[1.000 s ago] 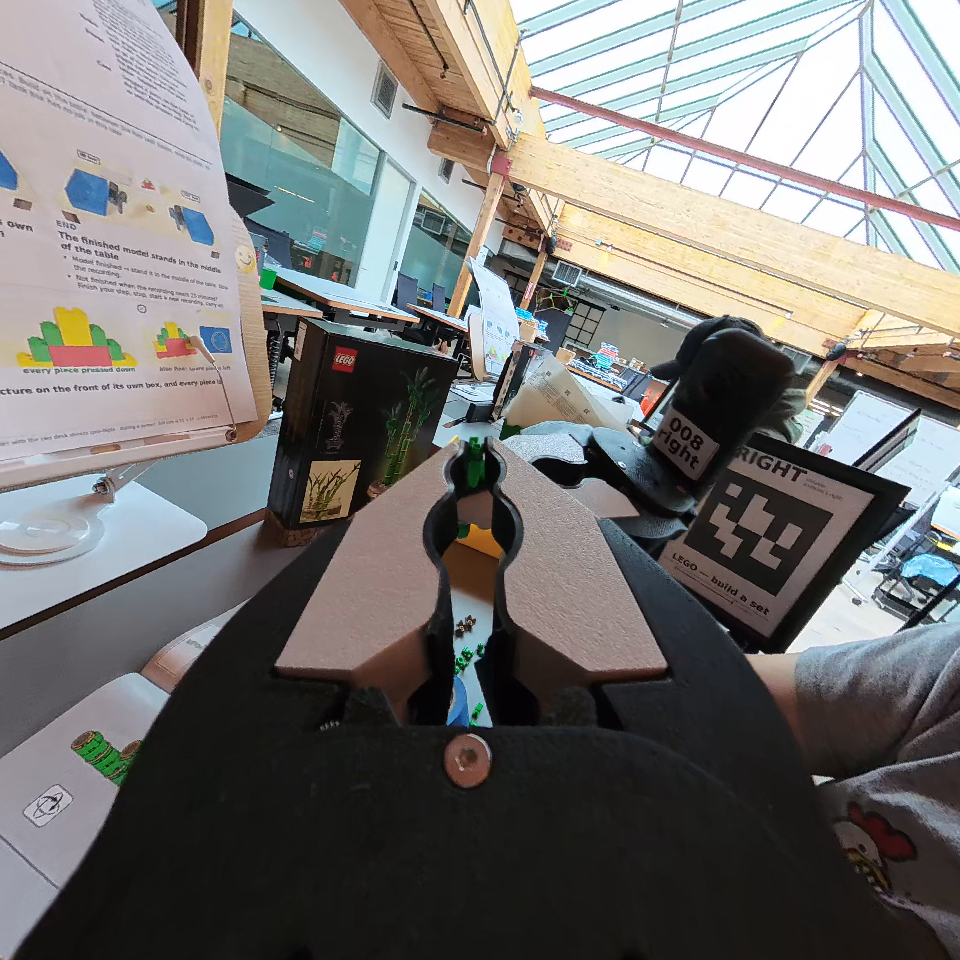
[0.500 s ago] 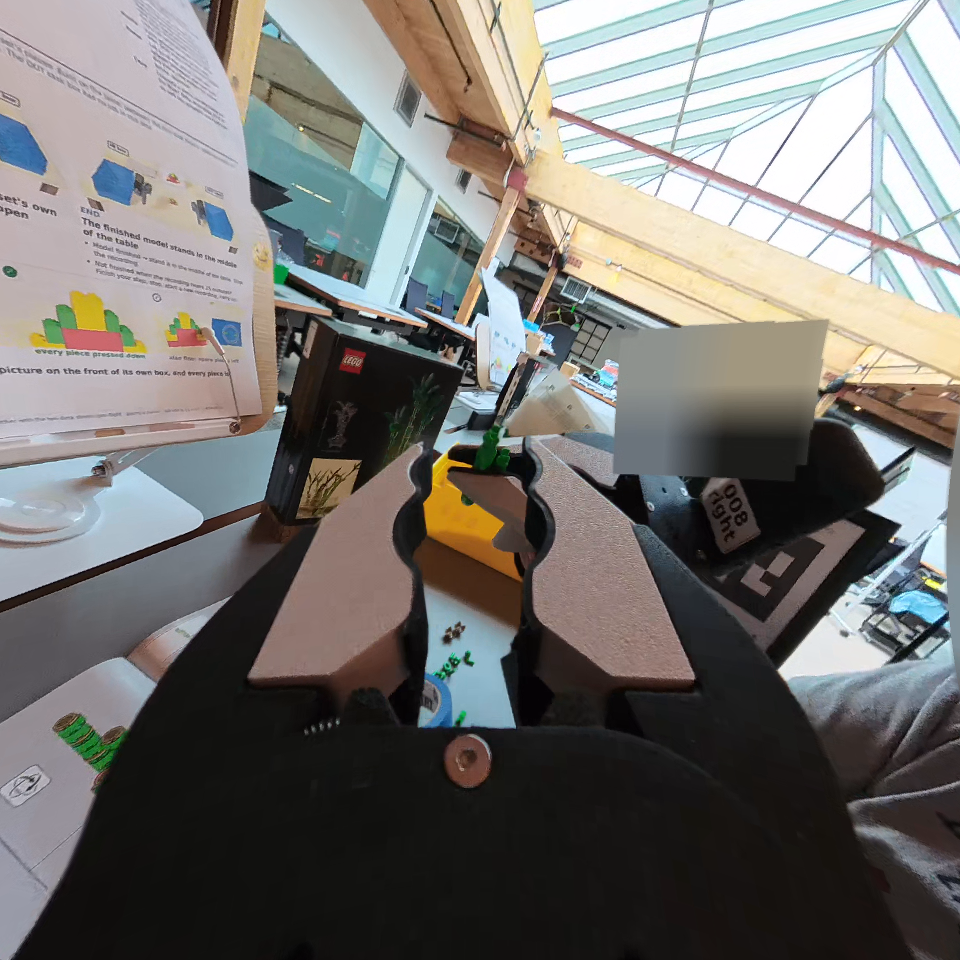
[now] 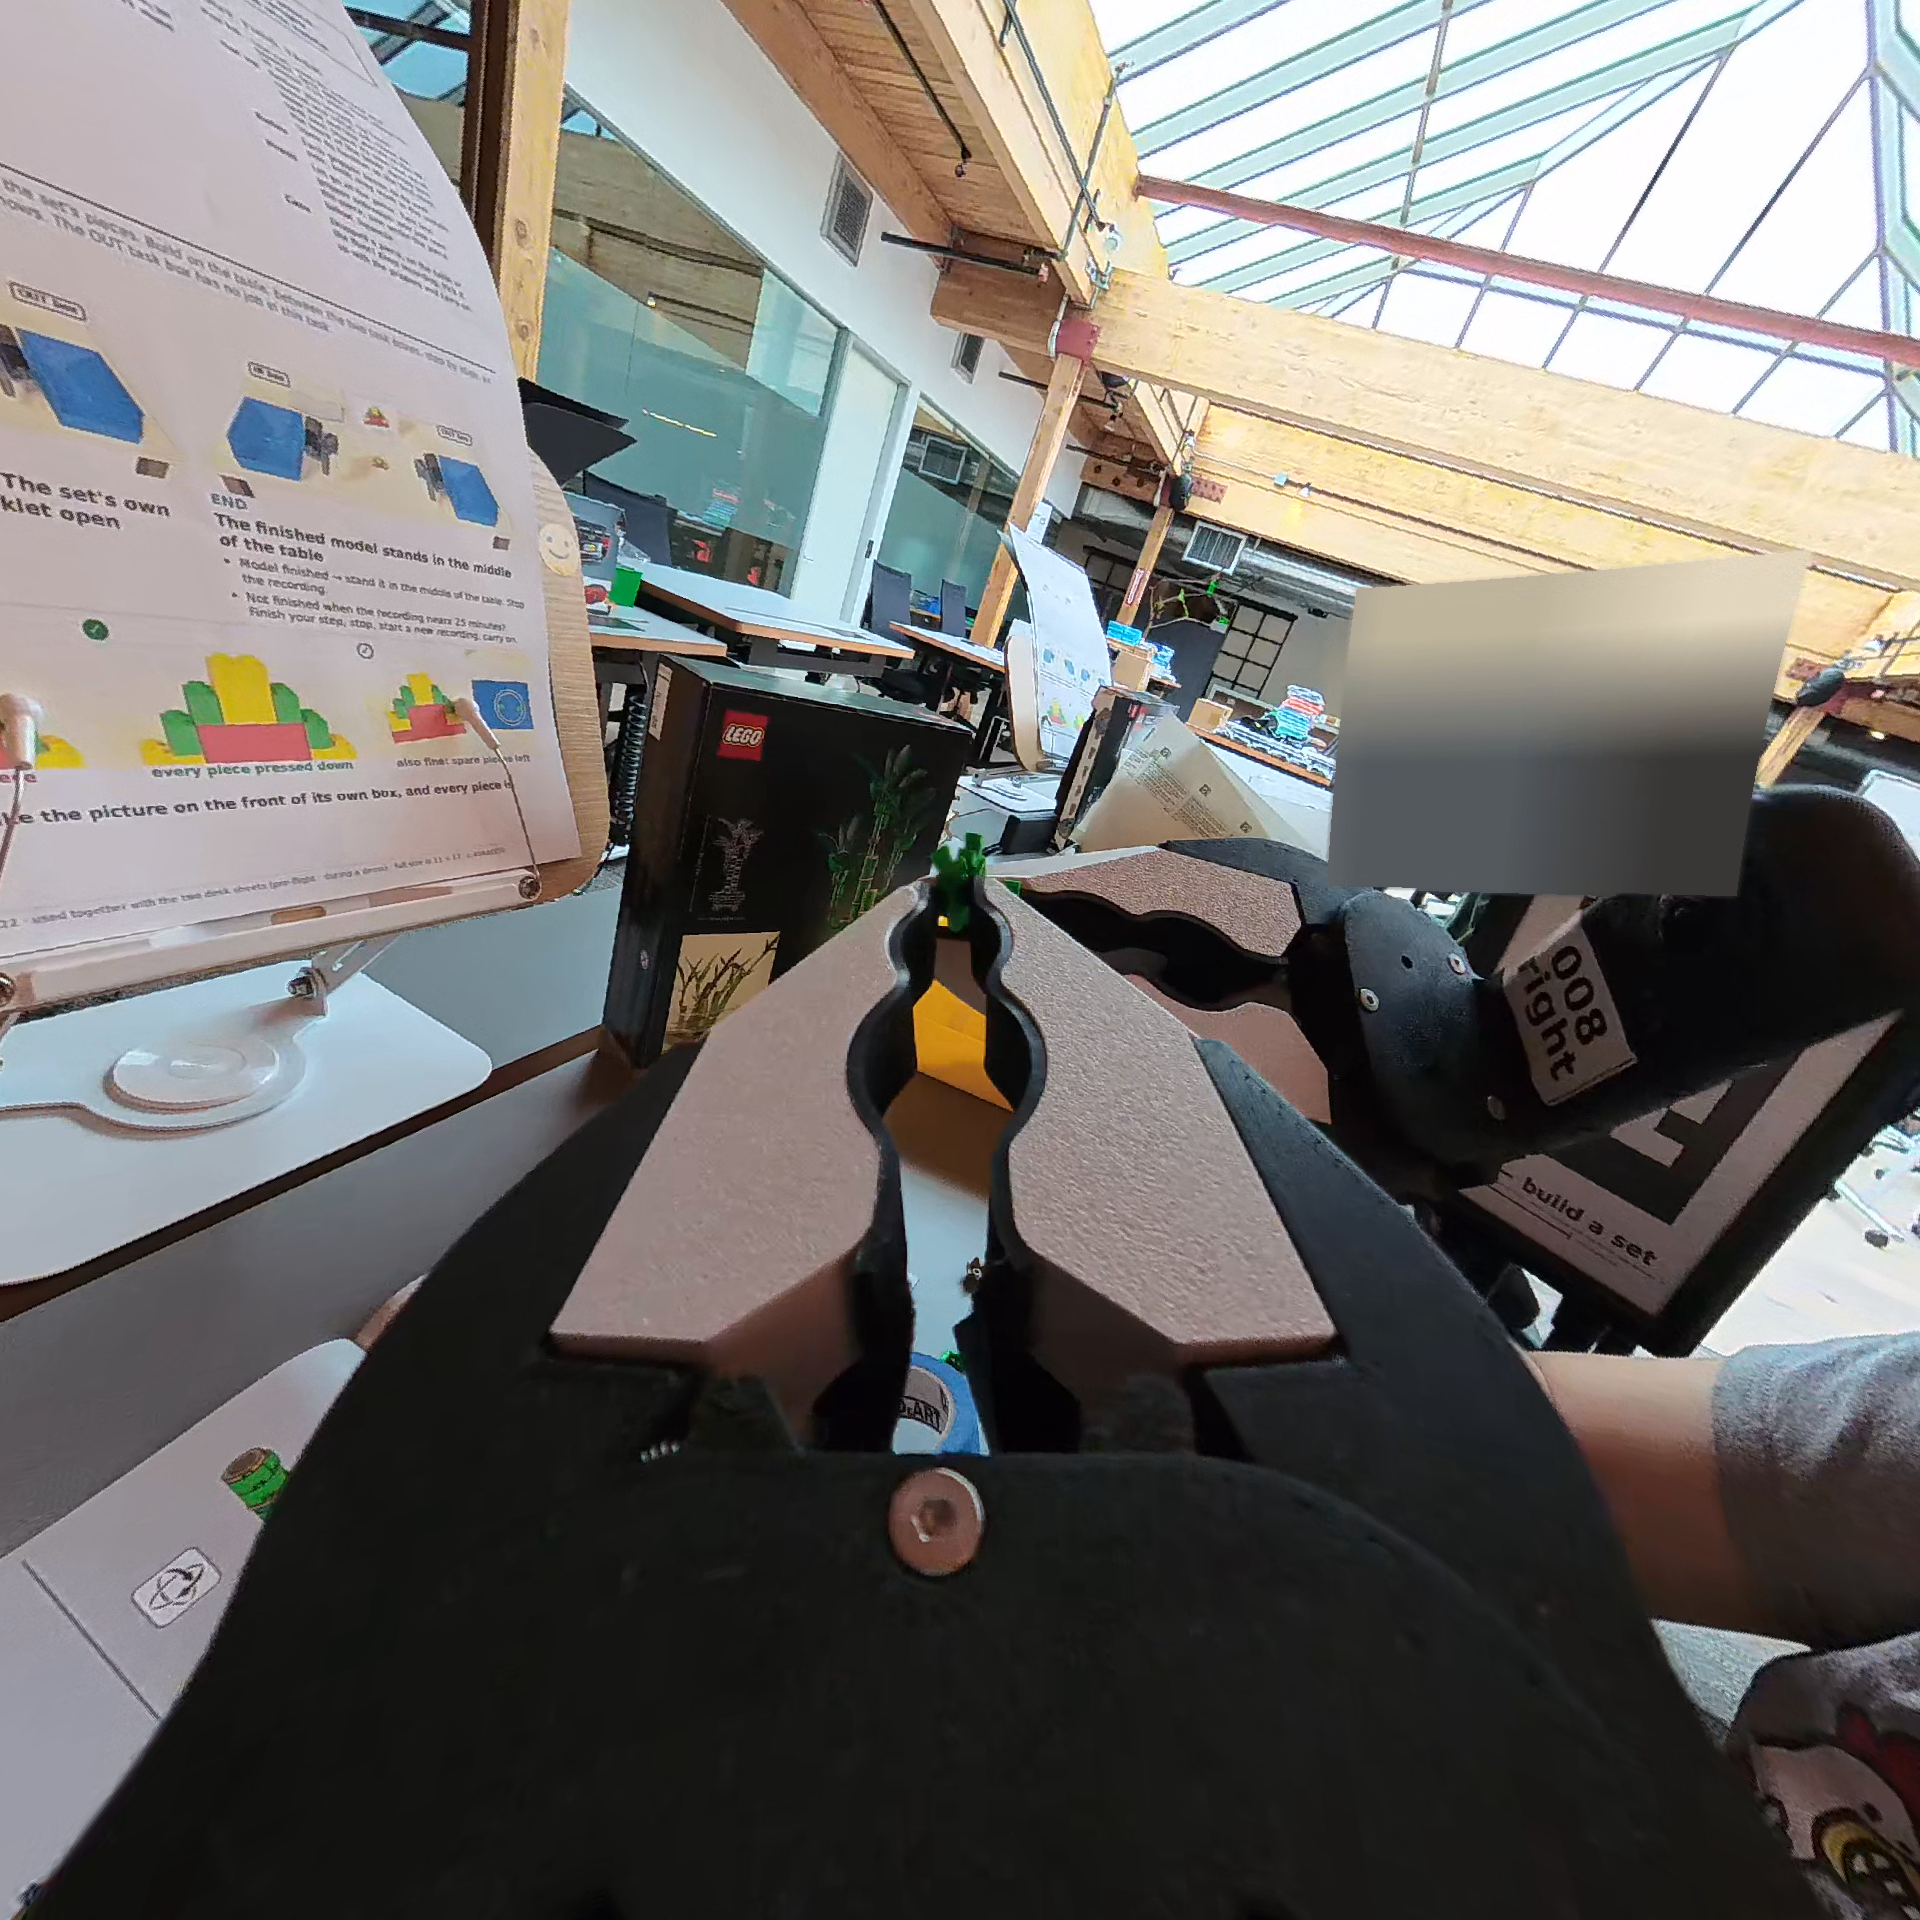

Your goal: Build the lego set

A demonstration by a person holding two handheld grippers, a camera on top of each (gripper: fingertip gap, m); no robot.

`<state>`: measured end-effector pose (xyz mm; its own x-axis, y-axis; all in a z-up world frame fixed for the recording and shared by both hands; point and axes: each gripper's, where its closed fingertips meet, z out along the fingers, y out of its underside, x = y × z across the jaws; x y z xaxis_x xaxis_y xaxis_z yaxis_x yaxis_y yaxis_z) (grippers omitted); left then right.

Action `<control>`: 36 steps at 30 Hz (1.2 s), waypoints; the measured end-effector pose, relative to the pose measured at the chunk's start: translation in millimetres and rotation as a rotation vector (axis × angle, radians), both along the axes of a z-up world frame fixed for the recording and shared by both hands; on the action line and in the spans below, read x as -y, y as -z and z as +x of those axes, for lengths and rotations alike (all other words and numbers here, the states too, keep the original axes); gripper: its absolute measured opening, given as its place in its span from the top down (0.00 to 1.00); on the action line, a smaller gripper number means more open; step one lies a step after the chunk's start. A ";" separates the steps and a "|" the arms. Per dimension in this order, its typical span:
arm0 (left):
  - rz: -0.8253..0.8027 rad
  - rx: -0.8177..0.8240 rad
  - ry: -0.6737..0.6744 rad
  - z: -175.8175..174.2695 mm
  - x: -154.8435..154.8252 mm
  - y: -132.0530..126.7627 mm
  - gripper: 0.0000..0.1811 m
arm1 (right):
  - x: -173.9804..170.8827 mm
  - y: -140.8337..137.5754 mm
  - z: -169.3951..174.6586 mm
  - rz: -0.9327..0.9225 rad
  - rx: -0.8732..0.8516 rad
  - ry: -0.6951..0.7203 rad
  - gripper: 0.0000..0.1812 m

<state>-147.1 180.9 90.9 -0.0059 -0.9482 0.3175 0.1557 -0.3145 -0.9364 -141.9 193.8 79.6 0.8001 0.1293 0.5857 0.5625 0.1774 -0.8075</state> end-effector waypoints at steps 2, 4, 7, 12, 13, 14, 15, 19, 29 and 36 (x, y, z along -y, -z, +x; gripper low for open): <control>0.012 0.002 0.009 -0.6 1.4 -0.3 0.98 | 0.6 -0.1 -0.6 -0.008 -0.016 -0.017 0.98; 0.026 -0.001 0.014 -1.2 2.3 -0.4 0.98 | 1.2 0.5 -1.9 -0.027 -0.043 -0.046 0.98; 0.051 -0.005 0.026 -1.8 4.3 -0.5 0.98 | 2.4 1.4 -3.2 -0.060 -0.079 -0.096 0.98; 0.059 -0.001 0.094 -5.0 10.1 -1.3 0.98 | 7.2 1.3 -8.2 -0.106 -0.121 -0.210 0.98; 0.064 0.001 0.111 -6.1 11.8 -1.7 0.98 | 8.7 1.5 -9.9 -0.123 -0.137 -0.240 0.98; 0.069 0.001 0.126 -7.0 13.4 -2.0 0.98 | 10.3 1.7 -11.7 -0.143 -0.158 -0.273 0.98; 0.074 0.002 0.140 -7.7 15.3 -2.3 0.98 | 11.9 2.0 -13.1 -0.165 -0.183 -0.308 0.98; 0.091 0.009 0.200 -9.9 22.1 -3.0 0.99 | 18.4 2.8 -17.8 -0.232 -0.260 -0.430 0.97; 0.011 0.126 0.318 -15.9 20.2 -6.4 0.95 | 19.6 0.3 -19.2 -0.218 -0.281 -0.442 0.97; 0.037 0.099 0.238 -16.2 13.0 -6.4 0.91 | 11.7 3.1 -14.4 -0.111 -0.071 -0.229 0.98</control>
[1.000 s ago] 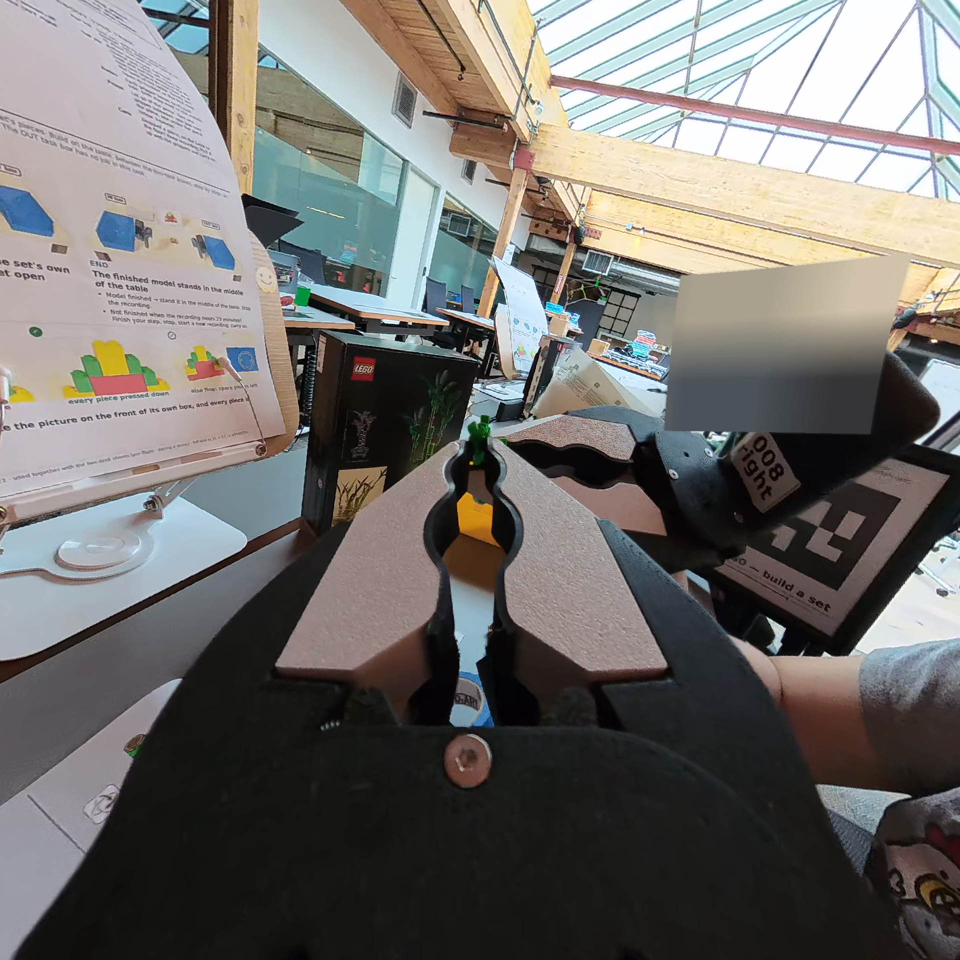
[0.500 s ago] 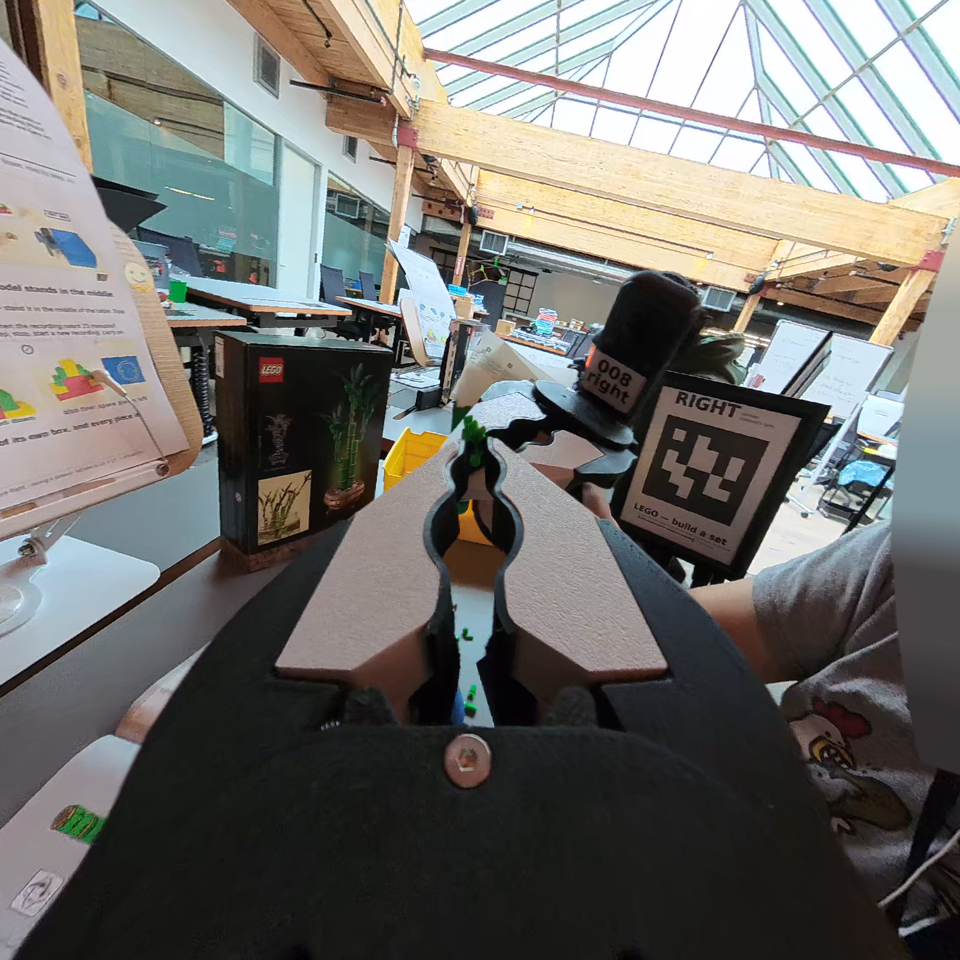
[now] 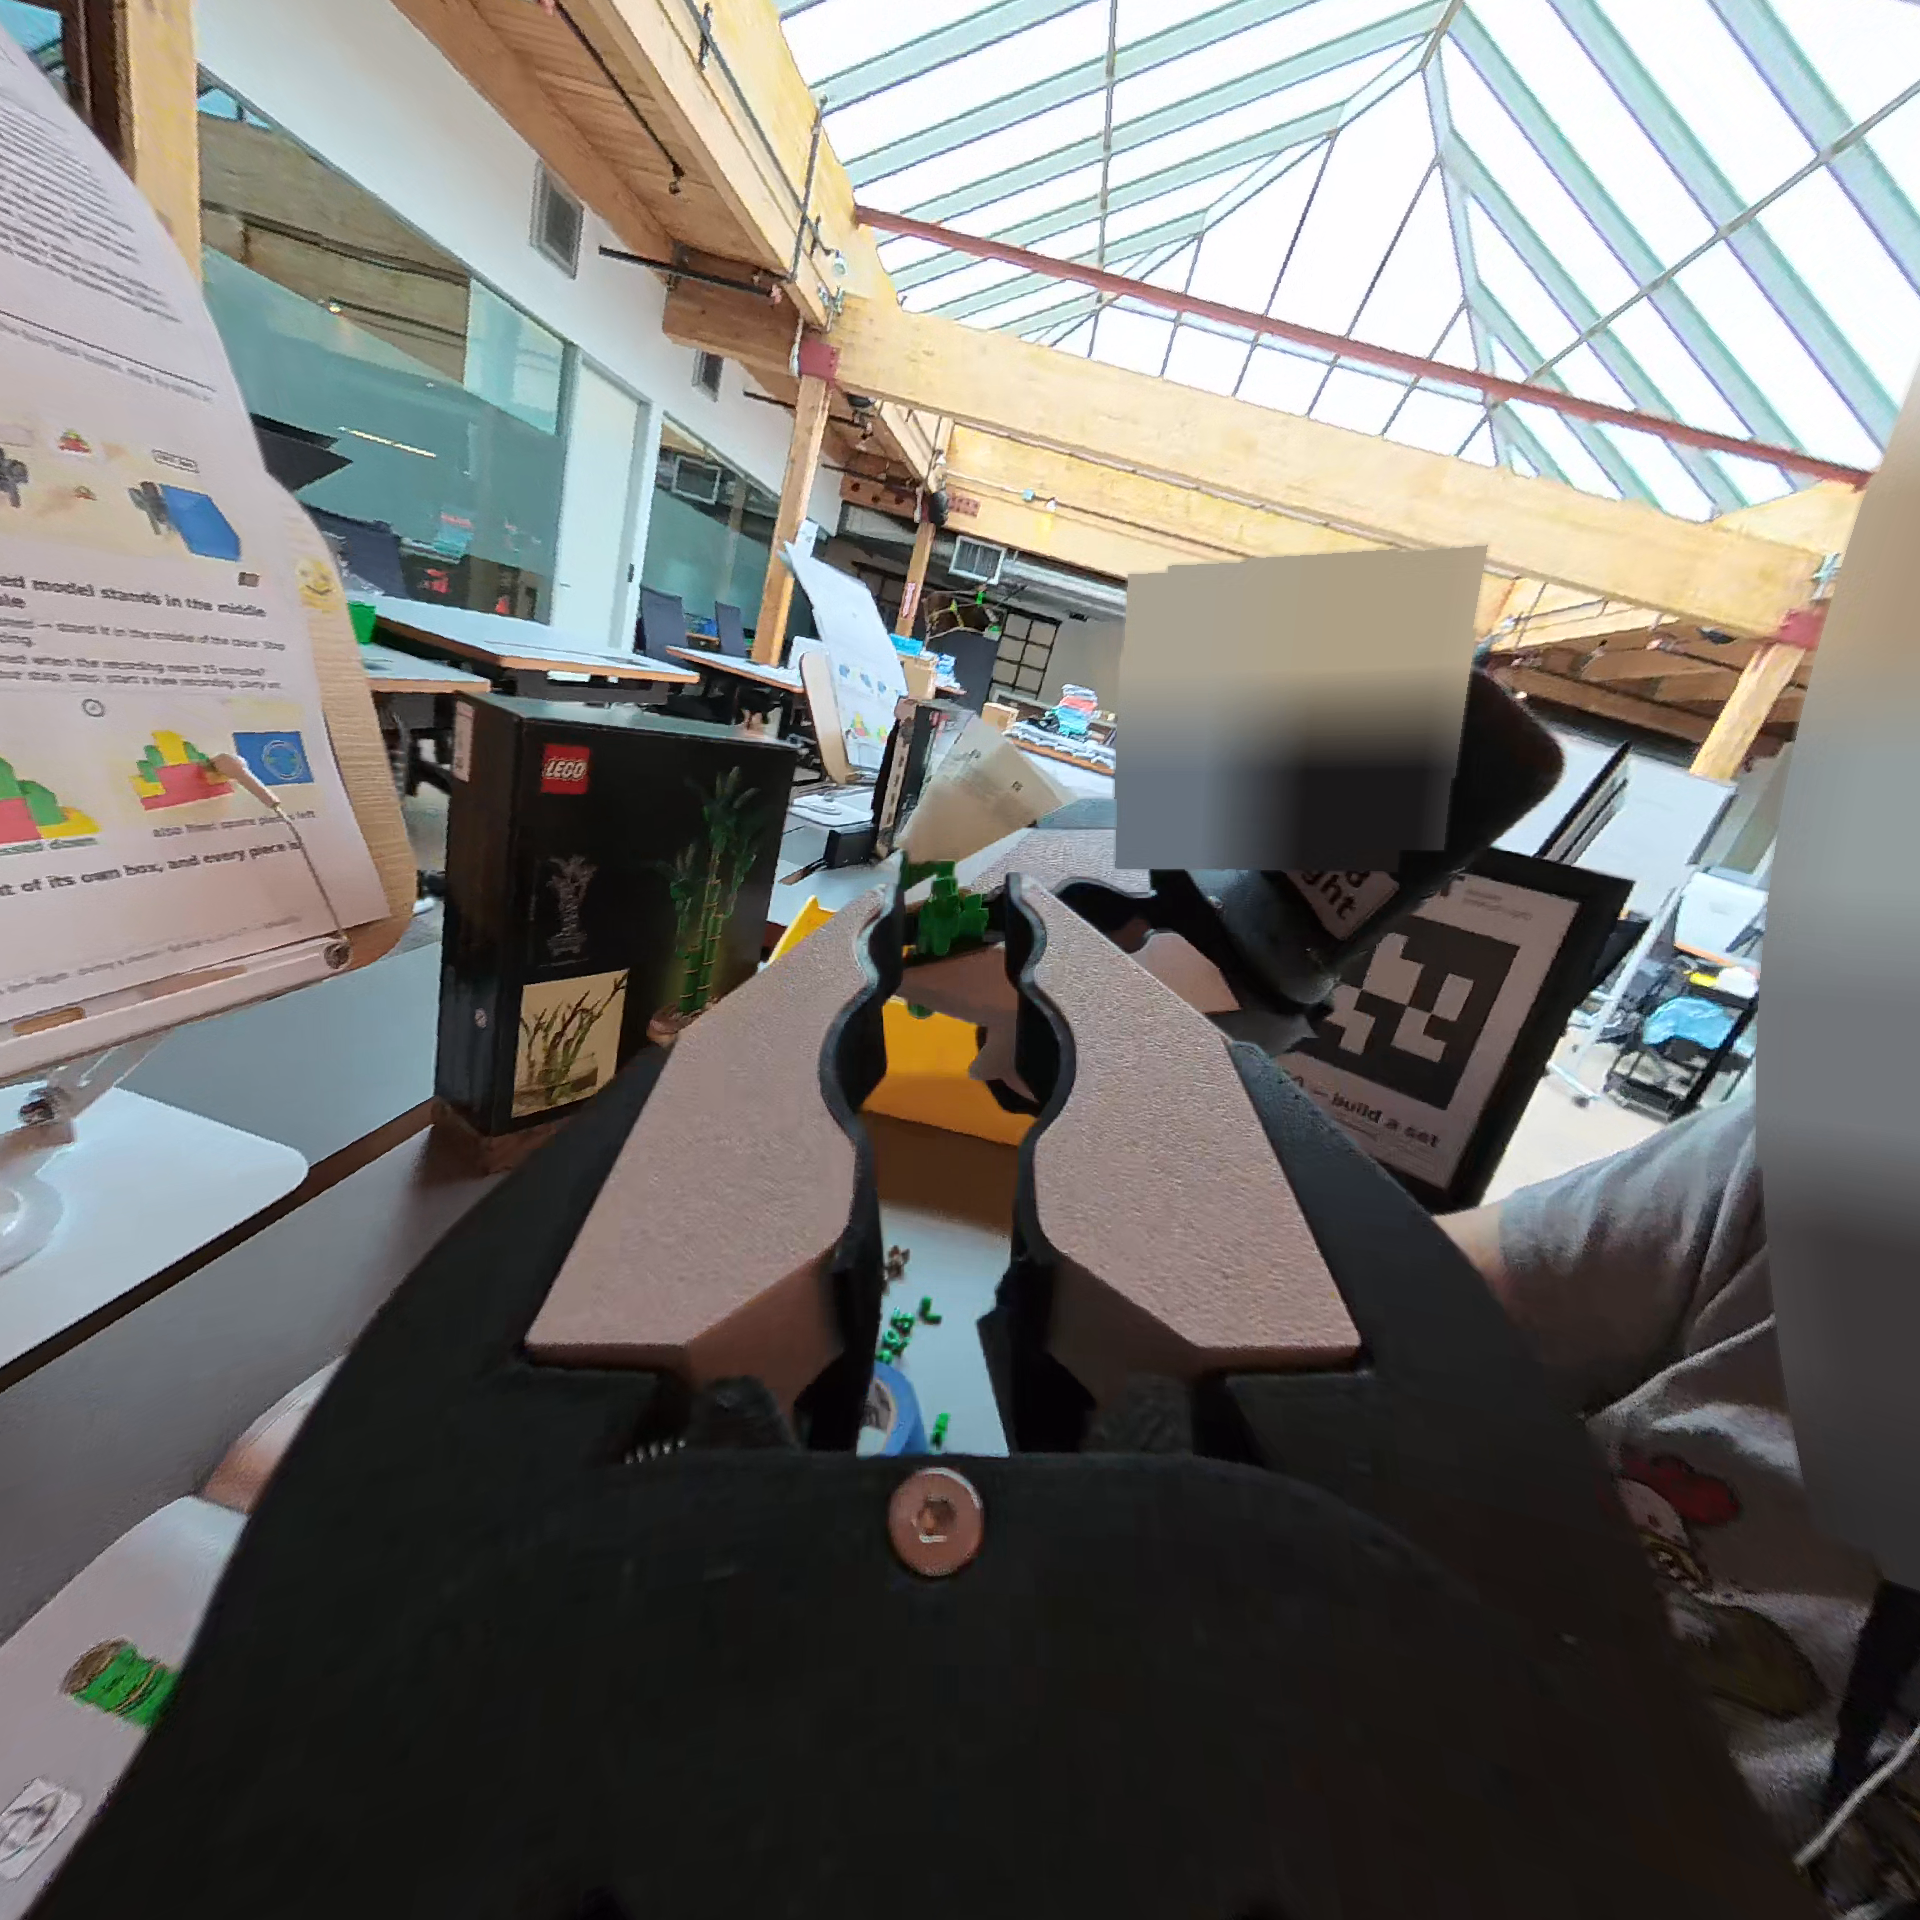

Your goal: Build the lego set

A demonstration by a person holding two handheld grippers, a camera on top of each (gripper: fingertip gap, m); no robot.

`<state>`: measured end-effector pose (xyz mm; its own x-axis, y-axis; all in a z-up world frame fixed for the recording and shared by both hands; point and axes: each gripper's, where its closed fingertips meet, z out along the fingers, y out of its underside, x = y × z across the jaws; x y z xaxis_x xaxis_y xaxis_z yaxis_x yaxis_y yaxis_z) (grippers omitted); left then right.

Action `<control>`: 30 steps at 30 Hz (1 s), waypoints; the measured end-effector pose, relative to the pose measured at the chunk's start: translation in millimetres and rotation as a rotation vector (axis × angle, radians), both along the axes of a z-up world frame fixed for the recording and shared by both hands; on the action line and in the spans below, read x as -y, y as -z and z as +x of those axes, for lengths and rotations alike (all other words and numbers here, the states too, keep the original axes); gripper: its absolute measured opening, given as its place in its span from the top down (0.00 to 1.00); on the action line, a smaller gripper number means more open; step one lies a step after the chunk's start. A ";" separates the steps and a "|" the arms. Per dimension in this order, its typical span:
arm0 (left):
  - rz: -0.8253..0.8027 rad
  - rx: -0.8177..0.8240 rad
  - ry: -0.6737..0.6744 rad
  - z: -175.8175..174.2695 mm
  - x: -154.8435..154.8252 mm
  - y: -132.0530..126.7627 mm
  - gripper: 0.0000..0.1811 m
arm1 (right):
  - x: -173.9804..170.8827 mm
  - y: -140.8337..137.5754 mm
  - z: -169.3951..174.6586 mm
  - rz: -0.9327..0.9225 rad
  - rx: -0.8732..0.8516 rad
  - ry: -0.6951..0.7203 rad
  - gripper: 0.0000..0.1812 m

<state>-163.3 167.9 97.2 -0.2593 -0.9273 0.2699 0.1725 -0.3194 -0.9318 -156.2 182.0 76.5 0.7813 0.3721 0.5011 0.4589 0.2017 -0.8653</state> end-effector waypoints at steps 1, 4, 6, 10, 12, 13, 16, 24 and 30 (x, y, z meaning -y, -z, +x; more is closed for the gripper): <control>0.010 -0.019 -0.020 2.0 -0.8 2.2 0.94 | 0.1 0.1 -1.0 0.008 0.009 0.004 0.98; 0.025 -0.038 -0.044 4.5 -1.5 4.8 0.98 | -1.1 1.1 0.2 0.016 0.032 0.027 0.98; 0.019 -0.039 -0.042 3.9 -1.8 4.3 0.98 | -0.8 0.4 0.7 0.016 0.019 0.026 0.98; 0.017 -0.043 -0.050 3.1 -3.1 4.5 0.98 | -1.7 1.0 1.6 0.014 0.018 0.032 0.98; 0.021 -0.047 -0.058 3.2 -3.4 4.5 0.98 | -2.0 1.3 1.2 0.012 0.014 0.030 0.98; 0.023 -0.051 -0.062 3.7 -3.6 4.9 0.97 | -2.1 1.0 1.4 0.014 0.013 0.032 0.98; 0.020 -0.060 -0.067 5.3 -4.0 6.2 0.96 | -2.6 1.1 2.4 0.016 0.018 0.042 0.98; 0.021 -0.082 -0.051 3.3 -3.5 9.8 0.99 | -3.7 3.7 2.3 -0.005 0.005 0.035 0.98; 0.019 -0.053 -0.016 2.0 -0.4 7.2 0.99 | -1.7 3.2 -0.3 -0.042 -0.067 -0.045 0.98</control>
<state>-161.3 168.3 90.0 -0.2301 -0.9365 0.2647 0.1277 -0.2987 -0.9458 -156.6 183.7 73.3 0.7945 0.4269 0.4318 0.3912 0.1840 -0.9017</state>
